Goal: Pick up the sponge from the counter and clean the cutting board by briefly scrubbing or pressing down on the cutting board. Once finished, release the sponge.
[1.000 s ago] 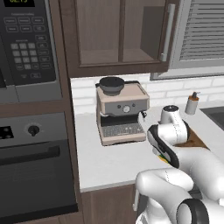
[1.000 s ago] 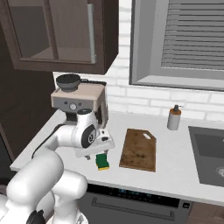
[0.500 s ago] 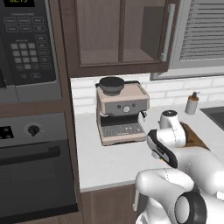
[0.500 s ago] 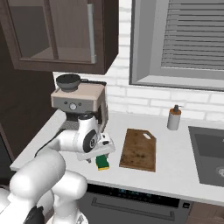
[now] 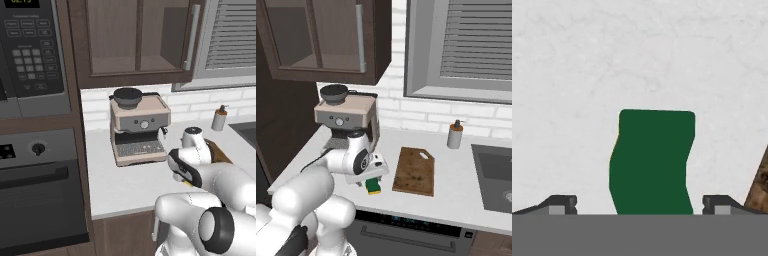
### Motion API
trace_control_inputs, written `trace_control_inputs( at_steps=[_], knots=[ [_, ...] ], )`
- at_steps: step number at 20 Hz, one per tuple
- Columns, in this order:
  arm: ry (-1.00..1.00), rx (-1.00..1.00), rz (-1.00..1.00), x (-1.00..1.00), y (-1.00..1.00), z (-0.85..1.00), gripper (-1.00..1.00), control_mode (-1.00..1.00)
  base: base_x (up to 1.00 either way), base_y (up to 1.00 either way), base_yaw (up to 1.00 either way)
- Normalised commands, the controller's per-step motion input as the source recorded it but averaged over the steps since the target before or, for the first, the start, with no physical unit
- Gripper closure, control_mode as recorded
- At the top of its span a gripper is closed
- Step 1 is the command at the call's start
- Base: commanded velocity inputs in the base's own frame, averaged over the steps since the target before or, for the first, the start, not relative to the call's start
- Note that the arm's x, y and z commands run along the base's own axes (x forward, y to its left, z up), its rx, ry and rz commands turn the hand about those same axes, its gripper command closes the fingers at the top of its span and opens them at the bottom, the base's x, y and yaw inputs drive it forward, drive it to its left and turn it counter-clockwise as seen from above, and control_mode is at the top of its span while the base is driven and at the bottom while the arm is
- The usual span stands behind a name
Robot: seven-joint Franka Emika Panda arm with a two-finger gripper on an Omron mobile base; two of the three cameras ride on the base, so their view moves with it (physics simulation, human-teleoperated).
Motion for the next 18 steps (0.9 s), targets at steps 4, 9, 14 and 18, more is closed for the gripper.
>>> trace_control_inputs(
  at_steps=[4, 9, 14, 18],
  knots=[
    [0.00, 0.00, 0.00, 0.14, 0.00, -0.26, -1.00, -1.00, 0.00, 0.00, 0.00],
    [0.02, 0.00, 0.00, 0.17, 0.00, -0.30, -1.00, -1.00, 0.00, 0.00, 0.00],
    [0.00, 0.00, 0.00, 0.09, 0.00, -0.26, -1.00, -1.00, 0.00, 0.00, 0.00],
    [0.00, 0.00, 0.00, 0.00, 0.00, -0.19, -1.00, -1.00, 0.00, 0.00, 0.00]
  ],
)
